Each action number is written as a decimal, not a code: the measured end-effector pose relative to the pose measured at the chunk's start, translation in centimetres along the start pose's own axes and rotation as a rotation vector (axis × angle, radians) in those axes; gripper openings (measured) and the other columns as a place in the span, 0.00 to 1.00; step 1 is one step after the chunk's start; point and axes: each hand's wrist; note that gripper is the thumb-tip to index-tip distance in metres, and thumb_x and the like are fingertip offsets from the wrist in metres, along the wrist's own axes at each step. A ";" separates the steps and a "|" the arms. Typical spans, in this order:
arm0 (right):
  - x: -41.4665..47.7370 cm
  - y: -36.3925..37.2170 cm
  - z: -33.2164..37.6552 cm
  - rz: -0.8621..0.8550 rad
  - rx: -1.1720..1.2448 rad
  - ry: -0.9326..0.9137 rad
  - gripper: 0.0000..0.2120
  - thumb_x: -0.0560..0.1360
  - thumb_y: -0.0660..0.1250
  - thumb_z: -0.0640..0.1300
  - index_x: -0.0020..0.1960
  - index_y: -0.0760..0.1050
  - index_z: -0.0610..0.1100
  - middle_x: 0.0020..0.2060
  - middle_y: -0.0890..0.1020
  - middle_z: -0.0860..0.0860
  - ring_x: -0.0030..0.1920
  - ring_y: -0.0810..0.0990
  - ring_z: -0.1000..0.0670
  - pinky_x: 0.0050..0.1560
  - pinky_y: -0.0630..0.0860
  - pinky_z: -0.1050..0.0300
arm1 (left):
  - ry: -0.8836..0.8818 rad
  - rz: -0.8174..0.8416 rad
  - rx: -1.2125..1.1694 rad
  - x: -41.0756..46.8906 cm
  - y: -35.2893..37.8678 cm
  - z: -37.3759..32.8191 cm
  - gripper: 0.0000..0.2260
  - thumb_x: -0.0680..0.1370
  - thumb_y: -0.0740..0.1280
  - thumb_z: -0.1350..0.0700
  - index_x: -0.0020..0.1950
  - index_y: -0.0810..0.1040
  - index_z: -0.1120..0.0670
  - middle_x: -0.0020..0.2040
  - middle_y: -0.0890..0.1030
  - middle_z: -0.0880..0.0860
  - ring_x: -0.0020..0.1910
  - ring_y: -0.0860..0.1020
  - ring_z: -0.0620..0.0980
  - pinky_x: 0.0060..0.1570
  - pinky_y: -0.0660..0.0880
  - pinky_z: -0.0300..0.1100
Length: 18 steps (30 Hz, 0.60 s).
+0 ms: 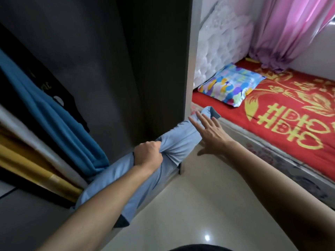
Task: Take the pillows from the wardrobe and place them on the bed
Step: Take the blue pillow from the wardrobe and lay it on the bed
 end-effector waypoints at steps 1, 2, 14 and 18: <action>0.1 -0.2 -0.8 -0.011 -0.001 -0.023 0.71 0.55 0.80 0.66 0.79 0.31 0.57 0.81 0.42 0.45 0.80 0.43 0.41 0.77 0.48 0.35 | 0.030 -0.006 0.016 0.1 -0.3 -1.1 0.03 0.72 0.66 0.57 0.44 0.77 0.53 0.42 0.83 0.54 0.44 0.81 0.60 0.36 0.65 0.43; 0.0 -0.4 -1.6 -0.017 0.001 -0.039 0.71 0.55 0.79 0.67 0.78 0.31 0.57 0.81 0.42 0.46 0.80 0.42 0.42 0.77 0.46 0.35 | 0.057 -0.014 0.026 0.1 -0.5 -2.3 0.04 0.72 0.65 0.56 0.45 0.78 0.53 0.43 0.83 0.54 0.45 0.81 0.60 0.36 0.65 0.44; -8.7 -3.5 -22.1 -0.005 0.030 0.075 0.26 0.75 0.63 0.45 0.72 0.70 0.57 0.56 0.84 0.50 0.56 0.81 0.44 0.50 0.74 0.52 | 0.218 -0.076 -0.140 8.0 -0.3 -25.3 0.15 0.67 0.66 0.58 0.51 0.81 0.49 0.44 0.84 0.54 0.46 0.80 0.62 0.42 0.73 0.47; -10.9 -4.4 -28.9 -0.092 -0.025 0.172 0.25 0.78 0.59 0.43 0.74 0.68 0.56 0.63 0.81 0.53 0.64 0.78 0.47 0.63 0.70 0.52 | 0.267 -0.081 -0.193 11.4 0.4 -32.2 0.15 0.67 0.64 0.58 0.52 0.80 0.49 0.43 0.84 0.52 0.46 0.80 0.60 0.41 0.74 0.47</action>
Point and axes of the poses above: each hand's wrist, its own x-axis towards the middle knuckle, its own y-axis out of the palm, z = x × y
